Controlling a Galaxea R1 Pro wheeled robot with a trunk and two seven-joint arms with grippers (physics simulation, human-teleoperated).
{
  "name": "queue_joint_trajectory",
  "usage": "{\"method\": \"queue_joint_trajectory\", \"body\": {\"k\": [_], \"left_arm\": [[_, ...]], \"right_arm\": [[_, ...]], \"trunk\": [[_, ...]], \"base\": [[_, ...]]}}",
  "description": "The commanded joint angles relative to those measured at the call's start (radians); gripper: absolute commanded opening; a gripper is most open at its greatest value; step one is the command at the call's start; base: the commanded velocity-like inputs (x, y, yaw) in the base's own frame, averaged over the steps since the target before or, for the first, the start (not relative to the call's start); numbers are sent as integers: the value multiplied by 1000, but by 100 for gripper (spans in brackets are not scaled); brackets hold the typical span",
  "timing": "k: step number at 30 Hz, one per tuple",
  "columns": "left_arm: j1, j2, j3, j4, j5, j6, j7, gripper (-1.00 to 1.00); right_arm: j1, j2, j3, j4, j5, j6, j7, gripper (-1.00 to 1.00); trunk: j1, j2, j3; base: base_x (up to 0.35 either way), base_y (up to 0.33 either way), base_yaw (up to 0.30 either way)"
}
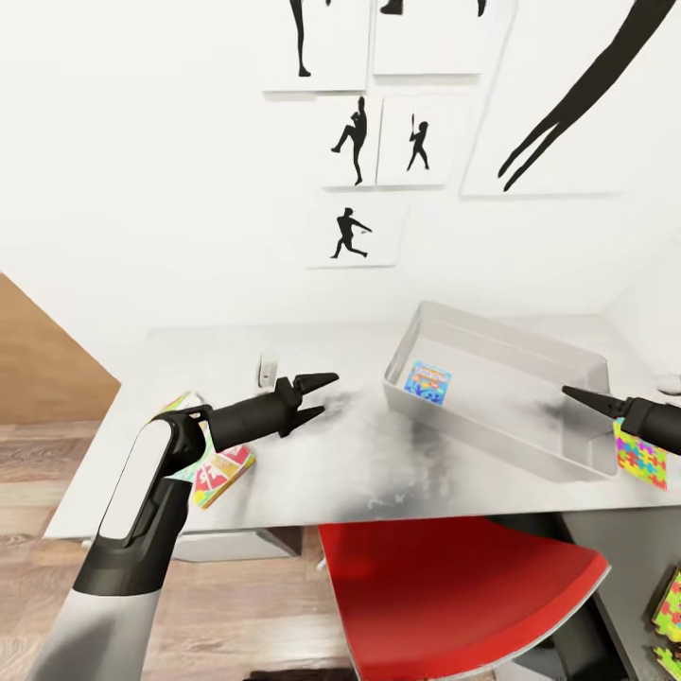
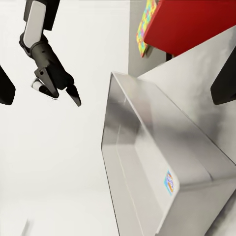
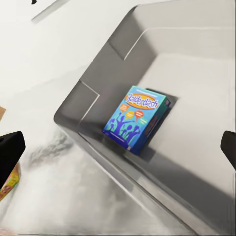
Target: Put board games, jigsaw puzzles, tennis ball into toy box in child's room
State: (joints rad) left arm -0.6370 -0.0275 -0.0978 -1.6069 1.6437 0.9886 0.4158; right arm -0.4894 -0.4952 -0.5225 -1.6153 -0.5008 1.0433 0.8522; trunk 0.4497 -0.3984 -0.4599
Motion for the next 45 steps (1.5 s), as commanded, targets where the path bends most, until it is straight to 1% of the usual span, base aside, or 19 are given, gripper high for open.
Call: {"method": "queue_joint_trajectory", "body": {"k": [1,4,6,11,18,20,21,23,26,28,29,31,34,36,41,45], "left_arm": [[0,1,0,-1,10,2,8,100],[1,2,-1,-1,9,2,6,100],[3,5,-2,-1,9,2,3,100],[4,6,-3,0,9,2,1,100],[4,8,-3,0,8,2,-1,100],[5,8,-1,0,8,1,-1,100],[5,8,-1,0,8,1,-1,100],[6,8,0,0,8,1,-1,100],[6,8,0,0,8,1,-1,100],[6,8,1,1,8,1,0,100],[6,8,1,1,8,1,0,100],[6,9,2,1,8,1,0,100],[6,9,2,1,8,1,0,100],[6,9,2,1,6,1,0,100],[6,9,2,2,2,1,1,100],[6,9,3,3,1,1,1,100]], "right_arm": [[6,-1,-11,0,4,4,7,100],[11,-1,-20,0,4,4,7,100],[19,-1,-33,0,4,4,8,100],[26,-3,-48,0,4,4,9,100],[45,-4,-69,0,5,4,9,100],[76,-5,-80,0,5,4,9,100],[76,-5,-80,0,5,4,9,100],[115,-7,-94,0,5,4,9,100],[132,-8,-103,0,5,4,9,100],[157,-13,-124,0,5,4,9,100],[157,-13,-124,0,5,4,9,100],[174,-24,-147,0,5,4,10,100],[180,-32,-157,0,5,4,11,100],[190,-45,-172,0,5,4,16,100],[201,-56,-184,0,5,4,32,100],[205,-59,-188,0,5,4,47,100]], "trunk": [[0,-2,0],[0,-2,5],[0,-2,8],[0,-2,16],[0,-2,28],[0,-2,31],[0,-2,32],[0,-2,36],[0,-2,41],[0,-2,44],[0,-2,45],[0,-2,49],[0,-2,53],[0,-2,57],[0,-2,65],[0,-2,71]], "base": [[-170,0,0],[-192,0,0],[-239,0,0],[-245,0,0],[-126,0,0],[-64,0,0],[-57,0,0],[-41,0,0],[-31,0,0],[-21,0,0],[-19,0,0],[-13,0,0],[-10,0,0],[-7,0,0],[-5,0,0],[-3,0,0]]}}
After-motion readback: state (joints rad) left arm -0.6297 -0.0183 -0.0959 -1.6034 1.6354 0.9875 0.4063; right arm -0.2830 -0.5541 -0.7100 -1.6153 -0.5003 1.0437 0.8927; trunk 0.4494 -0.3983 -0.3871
